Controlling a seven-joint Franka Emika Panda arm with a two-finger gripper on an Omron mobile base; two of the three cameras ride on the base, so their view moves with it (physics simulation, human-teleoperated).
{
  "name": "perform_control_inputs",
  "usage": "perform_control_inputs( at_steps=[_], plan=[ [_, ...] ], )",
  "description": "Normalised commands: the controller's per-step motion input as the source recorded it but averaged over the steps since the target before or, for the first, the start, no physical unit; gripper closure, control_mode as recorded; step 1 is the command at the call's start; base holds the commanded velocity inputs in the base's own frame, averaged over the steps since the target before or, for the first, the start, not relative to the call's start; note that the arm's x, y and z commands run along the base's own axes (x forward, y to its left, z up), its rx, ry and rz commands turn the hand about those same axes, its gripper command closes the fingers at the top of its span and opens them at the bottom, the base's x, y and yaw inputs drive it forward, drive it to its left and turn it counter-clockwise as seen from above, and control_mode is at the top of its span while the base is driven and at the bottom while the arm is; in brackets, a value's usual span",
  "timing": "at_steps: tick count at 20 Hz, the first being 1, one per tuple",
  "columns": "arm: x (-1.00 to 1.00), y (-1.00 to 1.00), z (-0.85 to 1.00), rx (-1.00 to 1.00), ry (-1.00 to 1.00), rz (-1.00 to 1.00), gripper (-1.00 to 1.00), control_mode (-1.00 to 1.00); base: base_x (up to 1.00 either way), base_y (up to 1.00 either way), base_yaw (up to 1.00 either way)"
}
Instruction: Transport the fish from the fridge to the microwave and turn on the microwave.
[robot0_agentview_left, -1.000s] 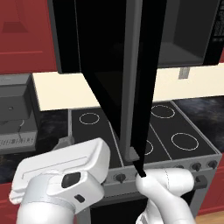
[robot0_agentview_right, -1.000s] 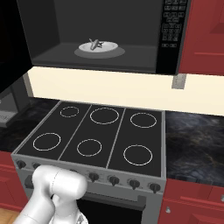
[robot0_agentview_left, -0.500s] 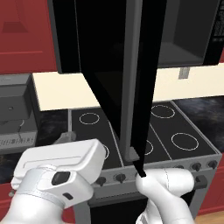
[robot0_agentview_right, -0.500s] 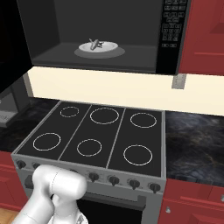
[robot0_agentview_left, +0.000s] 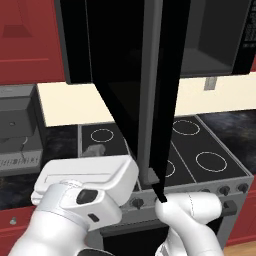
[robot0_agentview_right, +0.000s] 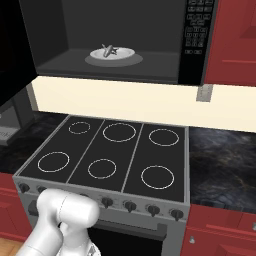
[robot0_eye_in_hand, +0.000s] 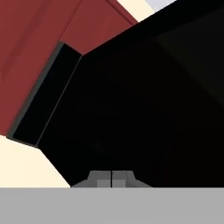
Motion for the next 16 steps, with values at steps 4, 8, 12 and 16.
perform_control_inputs(
  at_steps=[4,8,12,16],
  plan=[
    [0.18,-0.29,0.11,0.0,0.0,-0.08,1.0,-1.0,0.0,0.0,0.0],
    [0.0,-0.46,0.26,0.0,0.0,-0.09,1.0,-1.0,0.0,0.0,0.0],
    [0.0,-0.72,0.37,0.01,0.0,-0.1,1.0,-1.0,0.0,0.0,0.0],
    [0.0,-0.78,0.24,0.0,0.0,-0.07,1.0,-1.0,0.0,0.0,0.0]
  ],
)
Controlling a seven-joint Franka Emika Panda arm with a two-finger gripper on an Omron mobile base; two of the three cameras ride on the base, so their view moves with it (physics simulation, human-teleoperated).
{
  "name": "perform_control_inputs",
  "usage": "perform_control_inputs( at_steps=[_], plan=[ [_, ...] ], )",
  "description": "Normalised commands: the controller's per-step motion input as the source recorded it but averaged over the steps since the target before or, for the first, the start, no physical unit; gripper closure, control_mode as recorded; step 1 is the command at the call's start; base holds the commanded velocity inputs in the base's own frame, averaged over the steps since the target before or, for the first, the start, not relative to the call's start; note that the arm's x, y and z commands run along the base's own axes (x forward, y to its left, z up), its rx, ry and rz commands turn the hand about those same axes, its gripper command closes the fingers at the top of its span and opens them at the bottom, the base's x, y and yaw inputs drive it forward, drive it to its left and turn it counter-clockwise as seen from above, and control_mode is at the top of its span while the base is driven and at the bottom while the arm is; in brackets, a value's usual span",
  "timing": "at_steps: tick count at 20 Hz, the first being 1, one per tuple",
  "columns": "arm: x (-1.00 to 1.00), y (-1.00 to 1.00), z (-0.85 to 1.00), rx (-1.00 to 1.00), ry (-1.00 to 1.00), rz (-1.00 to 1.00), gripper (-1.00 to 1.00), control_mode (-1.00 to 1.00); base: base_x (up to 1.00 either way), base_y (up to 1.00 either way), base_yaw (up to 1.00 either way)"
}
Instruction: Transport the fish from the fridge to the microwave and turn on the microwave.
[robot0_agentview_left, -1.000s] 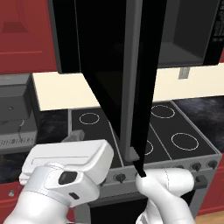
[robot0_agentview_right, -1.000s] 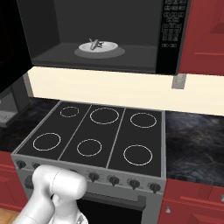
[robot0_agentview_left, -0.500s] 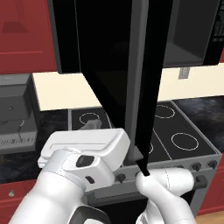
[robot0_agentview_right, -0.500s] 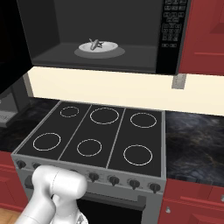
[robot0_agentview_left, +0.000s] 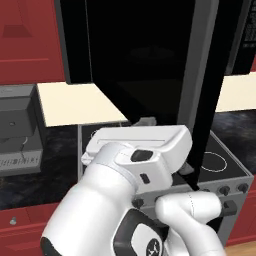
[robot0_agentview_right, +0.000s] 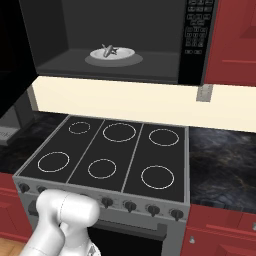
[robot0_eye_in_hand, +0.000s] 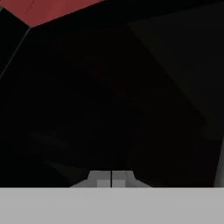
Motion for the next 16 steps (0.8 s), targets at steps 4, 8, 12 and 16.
perform_control_inputs(
  at_steps=[4,8,12,16],
  plan=[
    [0.01,-0.79,0.19,0.01,-0.01,-0.08,1.0,-1.0,0.0,0.0,0.0],
    [0.11,-0.78,0.23,0.03,-0.01,-0.08,1.0,-1.0,0.0,0.0,0.0],
    [0.27,-0.7,0.32,0.11,-0.01,-0.03,1.0,-1.0,0.0,0.0,0.0],
    [0.43,-0.58,0.11,0.15,0.05,0.0,1.0,-1.0,0.0,0.0,0.0]
  ],
)
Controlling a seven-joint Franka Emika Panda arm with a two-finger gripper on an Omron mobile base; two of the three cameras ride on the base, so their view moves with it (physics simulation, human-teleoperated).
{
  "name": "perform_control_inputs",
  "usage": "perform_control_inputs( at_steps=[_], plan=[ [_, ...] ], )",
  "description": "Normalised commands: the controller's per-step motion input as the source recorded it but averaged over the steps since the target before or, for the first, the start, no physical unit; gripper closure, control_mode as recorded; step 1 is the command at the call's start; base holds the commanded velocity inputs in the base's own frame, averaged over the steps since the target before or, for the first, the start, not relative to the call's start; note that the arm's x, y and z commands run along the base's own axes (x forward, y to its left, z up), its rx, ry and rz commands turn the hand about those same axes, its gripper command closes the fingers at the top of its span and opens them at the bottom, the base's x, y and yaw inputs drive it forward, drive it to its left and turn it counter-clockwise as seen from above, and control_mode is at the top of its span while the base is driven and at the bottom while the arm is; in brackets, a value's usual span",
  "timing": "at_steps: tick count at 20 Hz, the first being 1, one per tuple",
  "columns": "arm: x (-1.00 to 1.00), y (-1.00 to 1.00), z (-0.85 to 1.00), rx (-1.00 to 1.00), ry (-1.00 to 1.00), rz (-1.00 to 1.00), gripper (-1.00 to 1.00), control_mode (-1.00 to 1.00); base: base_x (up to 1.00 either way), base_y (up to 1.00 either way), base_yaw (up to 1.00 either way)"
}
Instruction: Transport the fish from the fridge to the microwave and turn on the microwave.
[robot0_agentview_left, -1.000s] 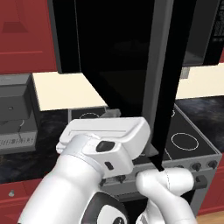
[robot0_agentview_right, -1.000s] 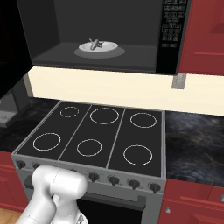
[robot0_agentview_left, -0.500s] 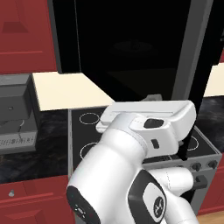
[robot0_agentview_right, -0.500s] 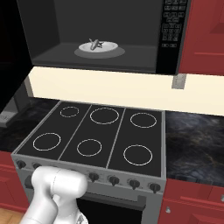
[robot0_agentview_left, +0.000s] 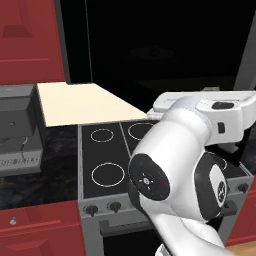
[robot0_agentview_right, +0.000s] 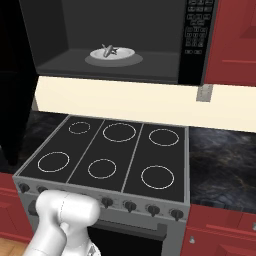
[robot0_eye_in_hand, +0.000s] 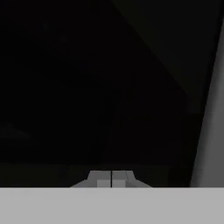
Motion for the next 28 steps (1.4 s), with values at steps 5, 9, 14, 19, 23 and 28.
perform_control_inputs(
  at_steps=[5,9,14,19,23,28],
  plan=[
    [0.89,-0.3,0.0,0.13,0.07,-0.01,1.0,-1.0,0.0,0.0,0.0],
    [0.94,-0.09,0.11,0.1,0.0,0.1,1.0,-1.0,0.0,0.0,0.0],
    [0.75,-0.1,0.28,0.09,-0.02,0.12,1.0,-1.0,0.0,0.0,0.0],
    [0.77,-0.17,0.18,0.08,0.0,0.12,1.0,-1.0,0.0,0.0,0.0],
    [0.85,-0.28,0.02,0.06,0.0,0.13,1.0,-1.0,0.0,0.0,0.0],
    [0.72,-0.35,0.0,0.05,0.0,0.15,1.0,-1.0,0.0,0.0,0.0]
  ],
)
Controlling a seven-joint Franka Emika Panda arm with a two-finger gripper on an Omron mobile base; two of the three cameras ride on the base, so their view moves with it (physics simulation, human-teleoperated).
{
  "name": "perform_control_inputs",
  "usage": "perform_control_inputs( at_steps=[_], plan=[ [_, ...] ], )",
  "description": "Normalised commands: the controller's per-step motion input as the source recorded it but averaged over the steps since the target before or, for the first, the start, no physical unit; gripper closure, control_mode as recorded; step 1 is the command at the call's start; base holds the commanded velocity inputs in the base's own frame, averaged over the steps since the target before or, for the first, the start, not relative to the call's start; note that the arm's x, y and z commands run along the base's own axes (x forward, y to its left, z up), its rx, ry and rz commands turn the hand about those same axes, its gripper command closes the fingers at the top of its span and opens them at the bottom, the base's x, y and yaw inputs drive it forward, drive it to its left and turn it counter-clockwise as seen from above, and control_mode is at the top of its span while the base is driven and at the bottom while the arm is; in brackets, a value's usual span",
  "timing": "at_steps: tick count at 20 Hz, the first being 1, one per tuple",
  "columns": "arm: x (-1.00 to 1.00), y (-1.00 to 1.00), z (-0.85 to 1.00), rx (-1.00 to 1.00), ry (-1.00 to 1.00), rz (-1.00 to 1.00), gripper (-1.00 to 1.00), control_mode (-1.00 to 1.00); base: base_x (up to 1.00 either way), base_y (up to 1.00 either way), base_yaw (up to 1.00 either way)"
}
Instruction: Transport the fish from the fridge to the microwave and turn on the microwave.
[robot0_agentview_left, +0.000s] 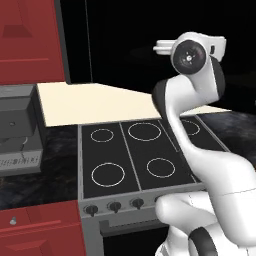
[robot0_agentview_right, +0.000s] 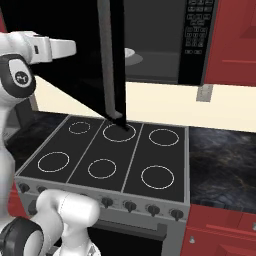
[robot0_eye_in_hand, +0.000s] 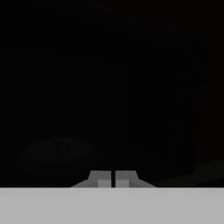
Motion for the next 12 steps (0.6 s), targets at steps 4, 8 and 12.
perform_control_inputs(
  at_steps=[4,8,12],
  plan=[
    [0.65,-0.36,0.0,0.09,0.0,0.12,1.0,-1.0,0.0,0.0,0.0],
    [0.63,-0.38,0.0,0.07,-0.01,0.13,1.0,-1.0,0.0,0.0,0.0],
    [0.64,-0.4,0.0,0.07,0.0,0.13,1.0,-1.0,0.0,0.0,0.0]
  ],
)
